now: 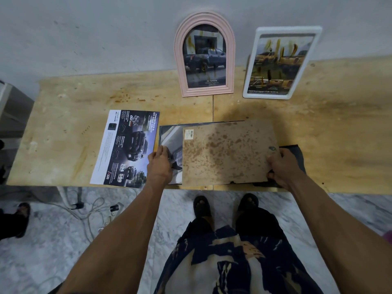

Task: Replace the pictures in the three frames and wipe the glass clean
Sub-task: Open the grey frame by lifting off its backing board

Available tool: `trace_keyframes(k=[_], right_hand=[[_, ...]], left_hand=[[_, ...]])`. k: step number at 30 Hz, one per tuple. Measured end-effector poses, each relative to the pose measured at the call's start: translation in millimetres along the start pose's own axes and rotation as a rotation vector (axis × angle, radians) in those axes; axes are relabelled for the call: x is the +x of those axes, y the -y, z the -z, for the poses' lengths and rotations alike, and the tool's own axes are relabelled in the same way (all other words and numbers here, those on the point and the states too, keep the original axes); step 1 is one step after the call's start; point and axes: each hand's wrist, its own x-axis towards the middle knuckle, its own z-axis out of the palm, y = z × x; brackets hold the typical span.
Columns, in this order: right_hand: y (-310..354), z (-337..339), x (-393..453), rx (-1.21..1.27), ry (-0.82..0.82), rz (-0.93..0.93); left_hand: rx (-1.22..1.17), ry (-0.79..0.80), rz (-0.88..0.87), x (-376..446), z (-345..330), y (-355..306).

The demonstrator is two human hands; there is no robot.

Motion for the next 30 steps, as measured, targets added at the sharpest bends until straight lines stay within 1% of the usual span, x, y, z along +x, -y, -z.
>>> trace_keyframes(k=[3,6,8,9,10,11,12,14,18,24,27,30], right_hand=[[4,3,-2,0.036,0.036,-0.017],[6,3,-6,0.055,0.079,-0.041],[8,3,-11,0.07,0.101,-0.047],[8,3,-14,0.085,0.106,-0.048],[7,2,-17,0.101,0.108,-0.046],[7,2,-18,0.118,0.106,-0.045],[6,1,-21,0.139,0.108,-0.043],[6,0,-22,0.188,0.102,-0.04],[10,9,-25,0.173,0.026,0.025],[24,58,-11,0.066,-0.22,0.107],[32,95,7,-0.112,-0.328,0.156],[44,133,26,-0.274,-0.395,0.166]], left_hand=[[-0.023,-0.033,0.016,-1,5,-5],[-0.133,-0.128,0.009,0,6,-6],[-0.308,-0.231,0.077,-2,8,-10],[-0.446,-0.261,0.163,-5,12,-14],[-0.58,-0.256,0.249,-7,15,-17],[-0.681,-0.203,0.327,-10,21,-21],[-0.771,-0.144,0.363,-13,27,-25],[-0.865,-0.053,0.325,-17,37,-33],[-0.836,-0.008,0.191,-19,56,-66],[-0.822,0.142,0.086,-12,60,-138],[-0.766,0.148,0.053,-8,47,-180],[-0.692,0.125,0.059,-3,31,-226]])
